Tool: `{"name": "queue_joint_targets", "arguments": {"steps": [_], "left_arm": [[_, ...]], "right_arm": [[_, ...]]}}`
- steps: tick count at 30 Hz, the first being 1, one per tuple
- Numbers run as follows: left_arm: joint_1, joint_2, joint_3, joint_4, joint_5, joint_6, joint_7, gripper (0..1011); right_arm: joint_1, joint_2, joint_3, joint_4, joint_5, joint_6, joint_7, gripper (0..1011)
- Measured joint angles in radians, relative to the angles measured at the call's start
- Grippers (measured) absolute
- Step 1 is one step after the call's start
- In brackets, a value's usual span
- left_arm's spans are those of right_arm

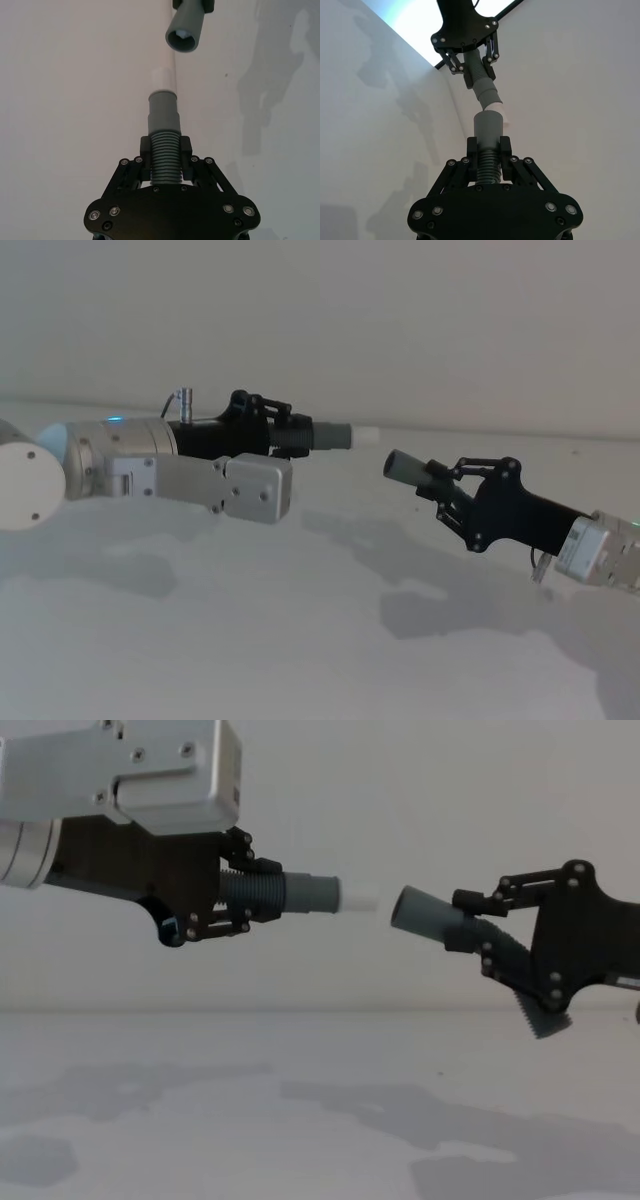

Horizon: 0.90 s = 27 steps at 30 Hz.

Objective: Use both hands to pick up one end of the pipe from the table, align the ends, and insert them.

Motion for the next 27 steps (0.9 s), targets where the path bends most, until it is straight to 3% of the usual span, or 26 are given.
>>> {"name": "queue_joint_targets", "arguments": {"steps": [11,27], "left_arm": [[0.003,-0.003,0.0,0.001,0.006,-0.017,0.011,314],[0.005,-0.004,0.0,0.001,0.009,-0.025,0.017,314]], "right_arm": [[0.035,-0.017,-0.018,0.044,-0.042,-0.05,-0.009,232],[0.149,-0.05,-0.04,0.202,-0.166,-0.244,-0.013,232]]}}
